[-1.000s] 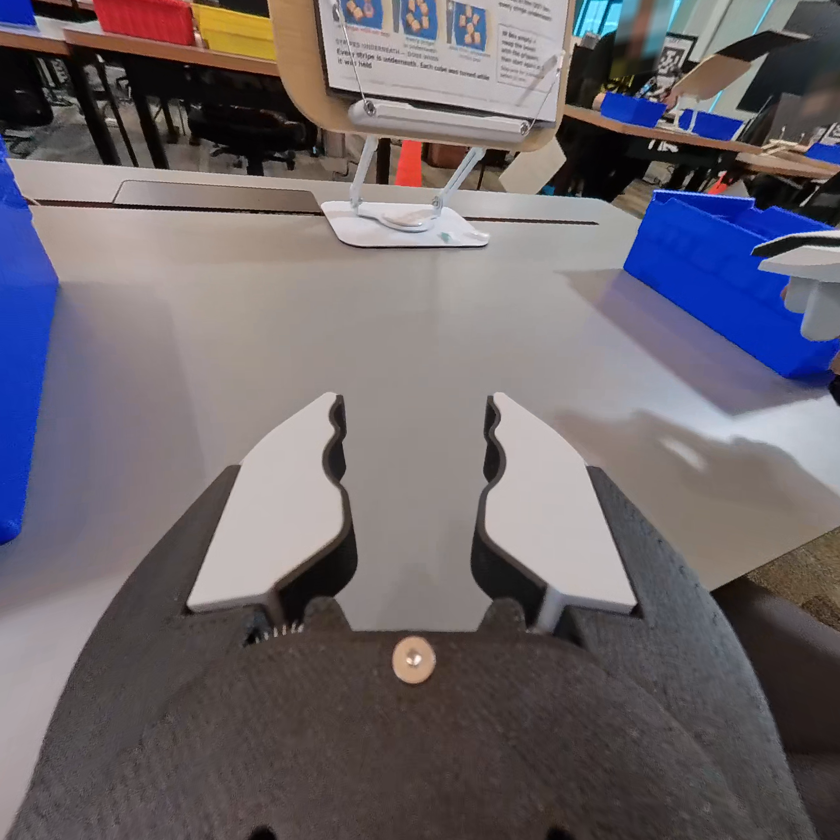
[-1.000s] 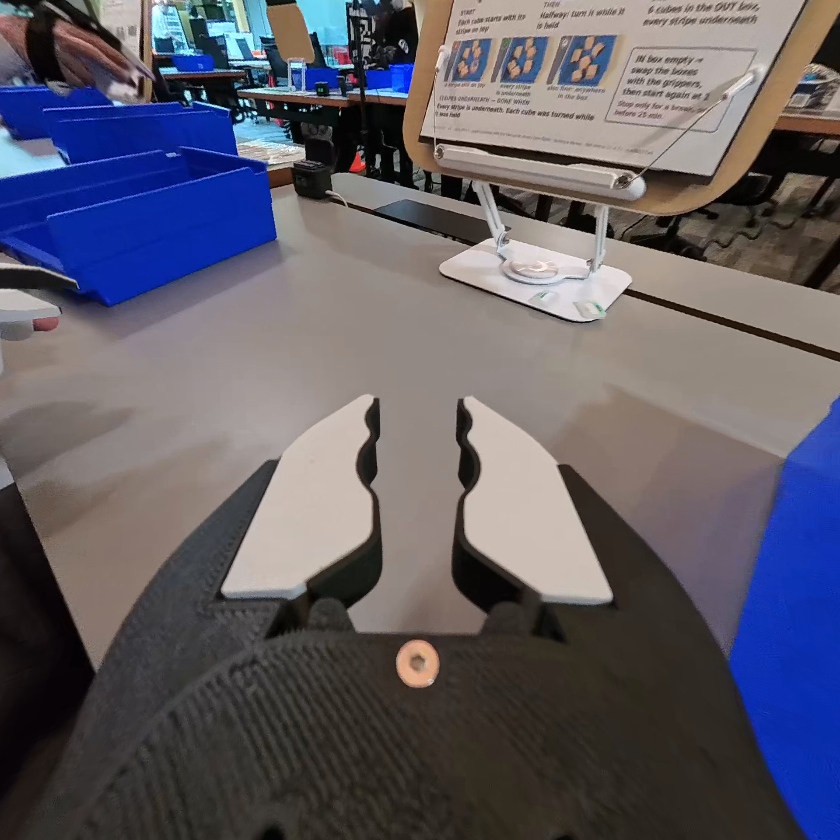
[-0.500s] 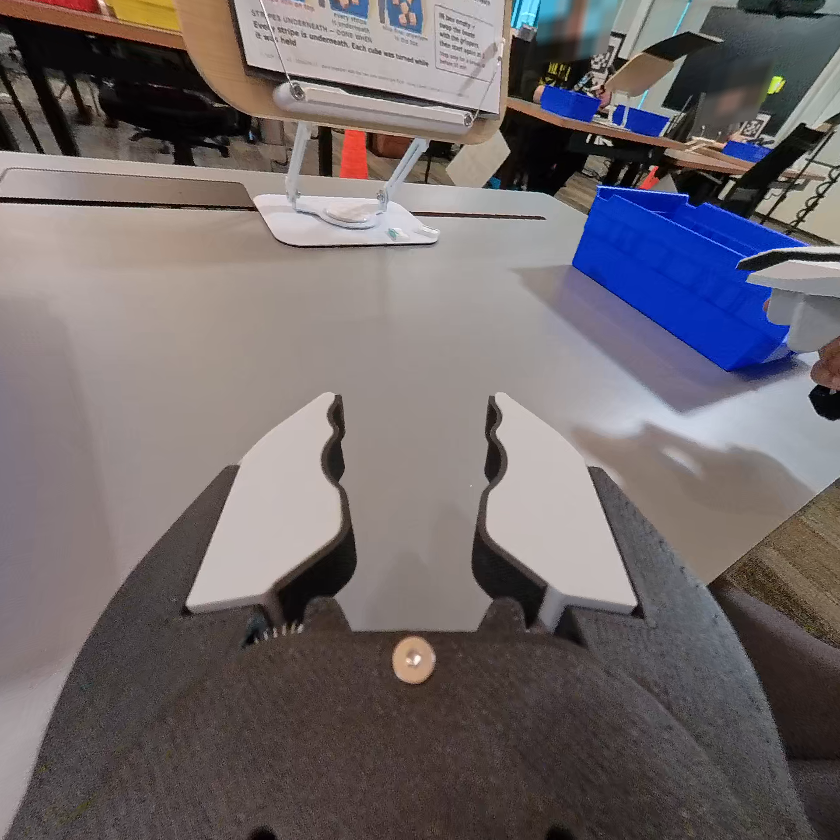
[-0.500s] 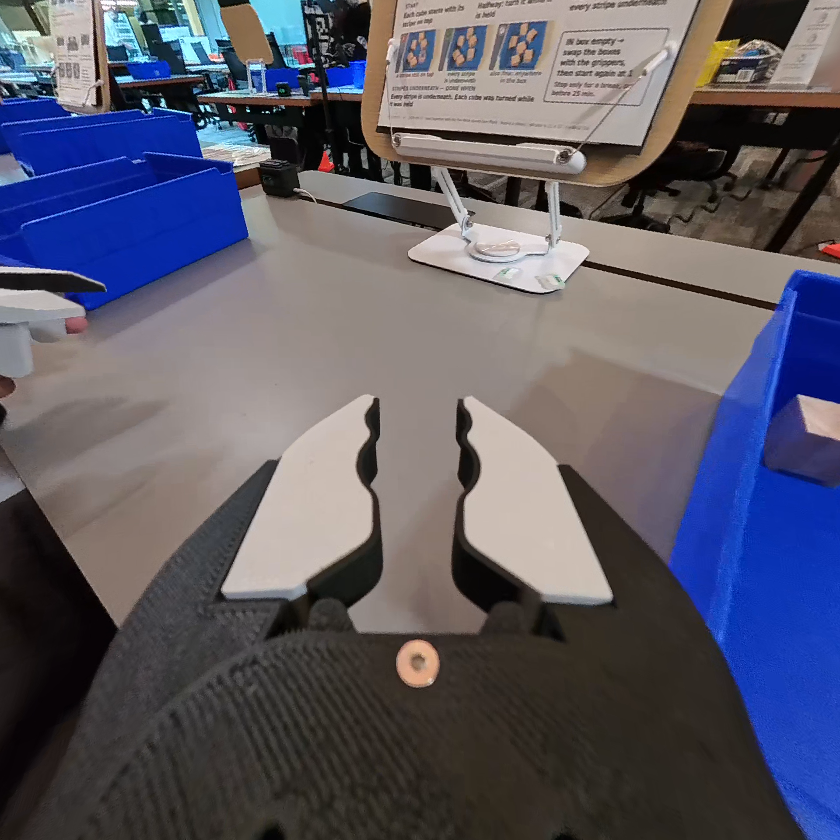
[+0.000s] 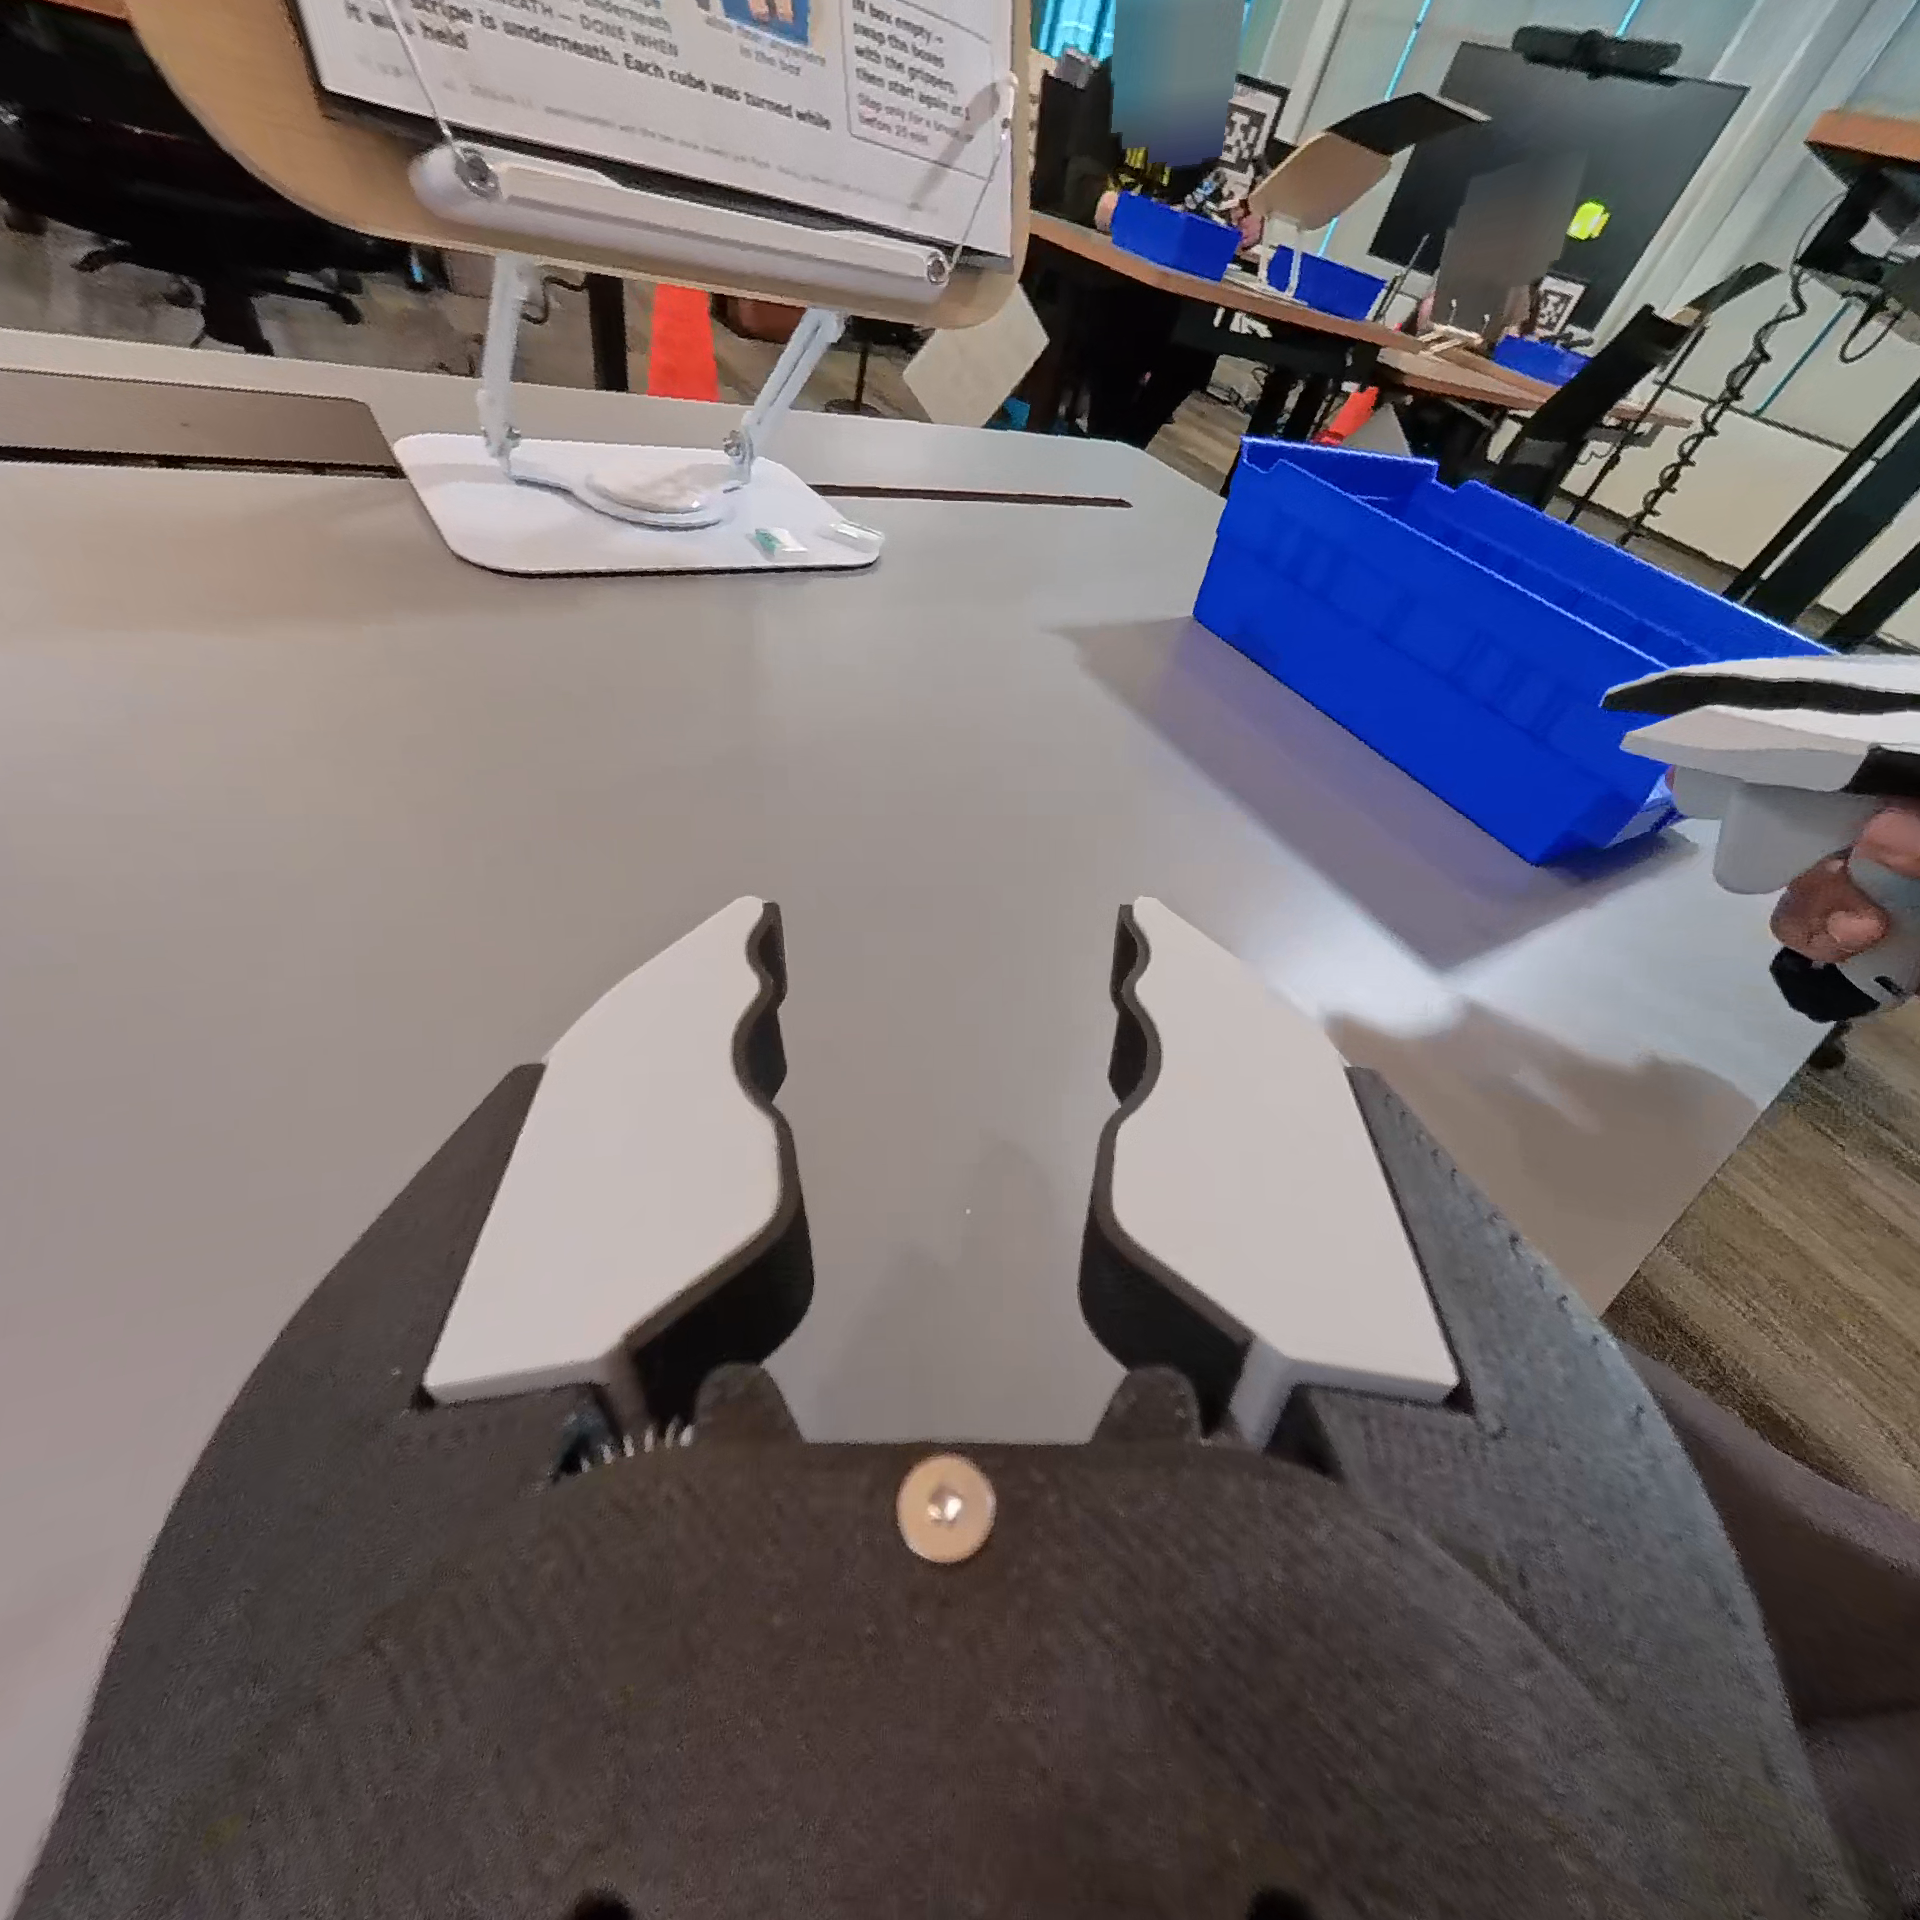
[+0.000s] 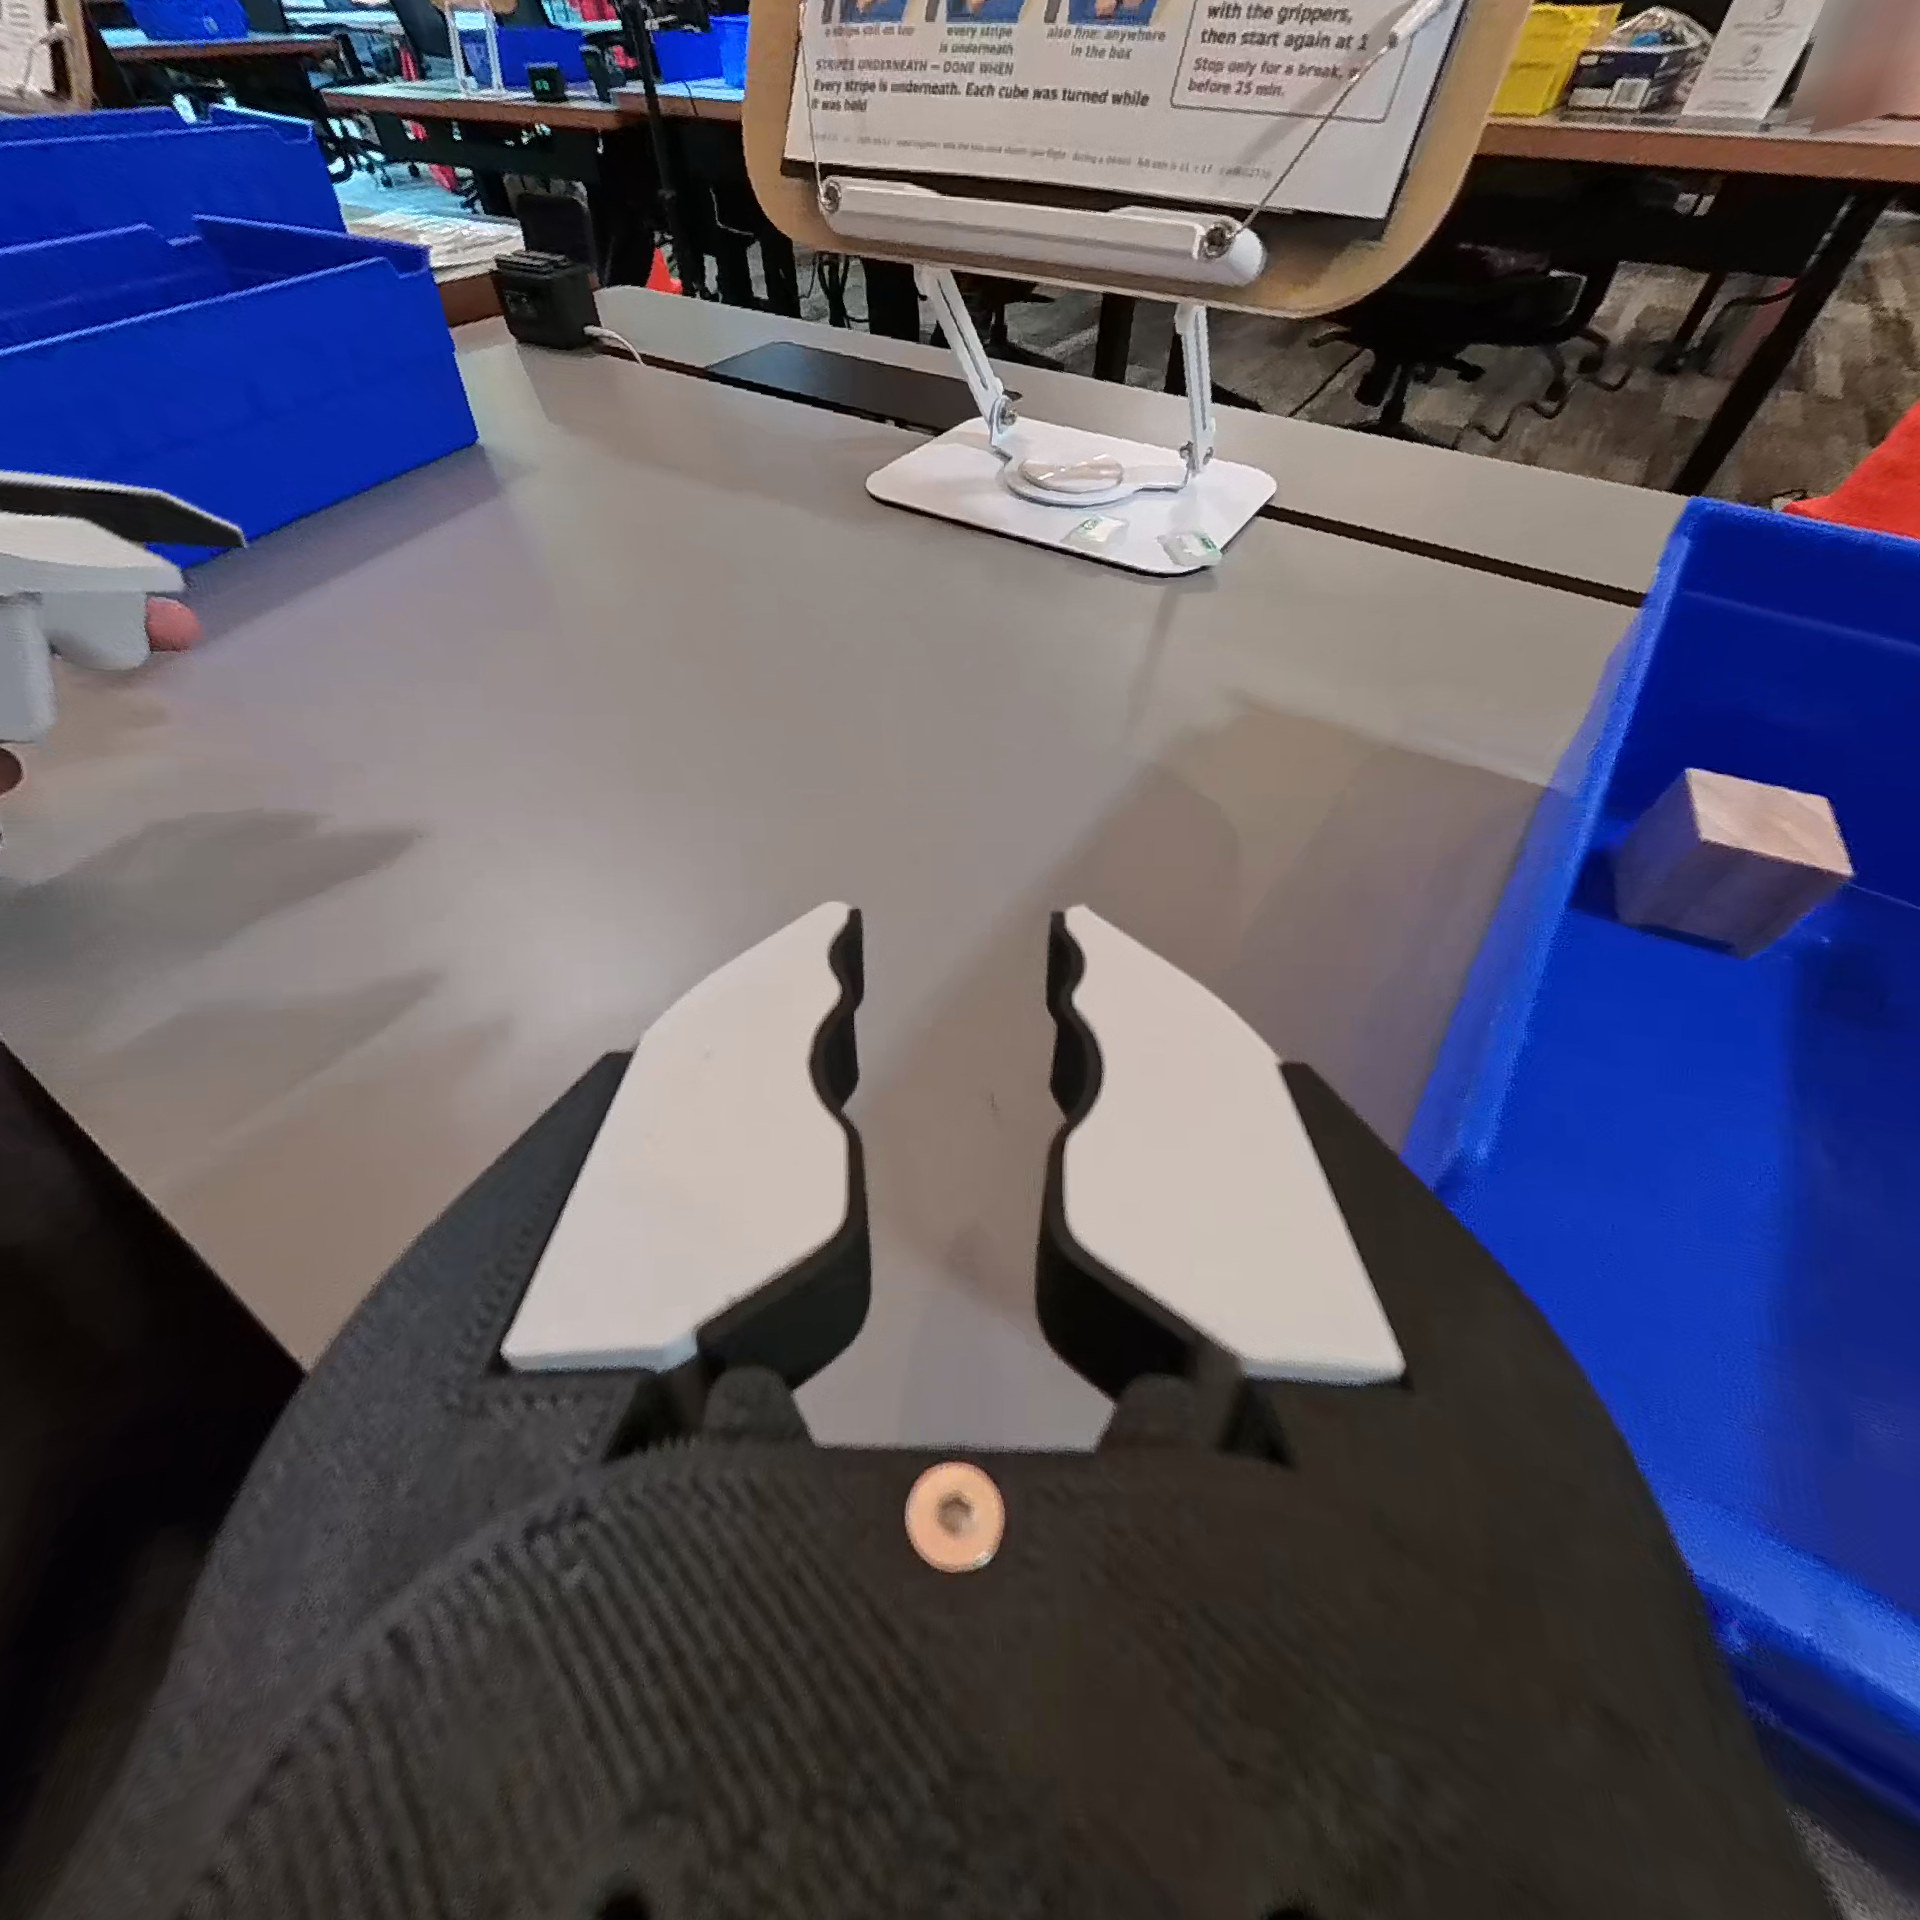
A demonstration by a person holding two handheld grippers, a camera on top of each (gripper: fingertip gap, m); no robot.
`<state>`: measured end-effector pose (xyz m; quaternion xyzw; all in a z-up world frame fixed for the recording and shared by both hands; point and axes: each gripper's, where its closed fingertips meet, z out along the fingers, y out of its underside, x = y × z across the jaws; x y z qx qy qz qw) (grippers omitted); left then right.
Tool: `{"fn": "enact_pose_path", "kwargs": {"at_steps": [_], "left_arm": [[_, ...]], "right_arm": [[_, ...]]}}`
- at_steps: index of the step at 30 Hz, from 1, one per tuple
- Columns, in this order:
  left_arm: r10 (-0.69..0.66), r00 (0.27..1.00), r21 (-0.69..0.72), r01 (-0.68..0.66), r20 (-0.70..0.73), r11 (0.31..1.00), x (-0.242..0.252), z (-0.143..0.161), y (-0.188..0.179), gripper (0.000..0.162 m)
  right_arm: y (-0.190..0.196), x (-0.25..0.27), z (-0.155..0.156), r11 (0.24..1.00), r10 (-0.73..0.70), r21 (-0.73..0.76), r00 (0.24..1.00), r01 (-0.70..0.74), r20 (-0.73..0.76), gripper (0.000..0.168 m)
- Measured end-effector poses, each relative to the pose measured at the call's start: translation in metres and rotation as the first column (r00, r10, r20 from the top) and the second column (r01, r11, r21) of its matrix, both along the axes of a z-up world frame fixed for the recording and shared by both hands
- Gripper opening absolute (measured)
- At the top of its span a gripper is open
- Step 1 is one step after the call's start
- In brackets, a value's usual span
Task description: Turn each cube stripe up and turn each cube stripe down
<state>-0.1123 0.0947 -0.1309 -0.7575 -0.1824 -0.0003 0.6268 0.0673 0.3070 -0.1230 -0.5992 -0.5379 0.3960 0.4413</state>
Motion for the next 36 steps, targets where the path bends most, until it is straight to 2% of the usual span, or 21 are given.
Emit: {"fn": "enact_pose_path", "kwargs": {"at_steps": [12,16,20,27,36], "left_arm": [[-0.114,0.993,-0.024,0.114,-0.004,0.993,0.021,-0.005,0.041,0.061],[-0.136,0.991,-0.047,0.135,-0.005,0.99,0.025,-0.011,0.047,0.062],[-0.14,0.99,-0.035,0.14,0.003,0.99,0.027,-0.009,0.045,0.062],[-0.121,0.993,-0.041,0.121,0.009,0.992,0.023,-0.011,0.035,0.062],[-0.043,0.999,-0.04,0.043,0.023,0.998,0.009,-0.012,0.001,0.063]], "right_arm": [[0.02,0.042,-0.002,0.989,-0.115,-0.092,0.993,0.113,-0.017,0.036],[0.028,0.048,0.002,0.976,-0.144,-0.175,0.988,0.133,-0.052,0.036],[0.029,0.048,0.003,0.967,-0.141,-0.222,0.987,0.123,-0.07,0.036],[0.022,0.033,0.008,0.979,-0.104,-0.183,0.991,0.087,-0.085,0.035],[0.003,-0.005,0.011,0.985,-0.007,-0.17,0.996,-0.008,-0.088,0.035]]}}
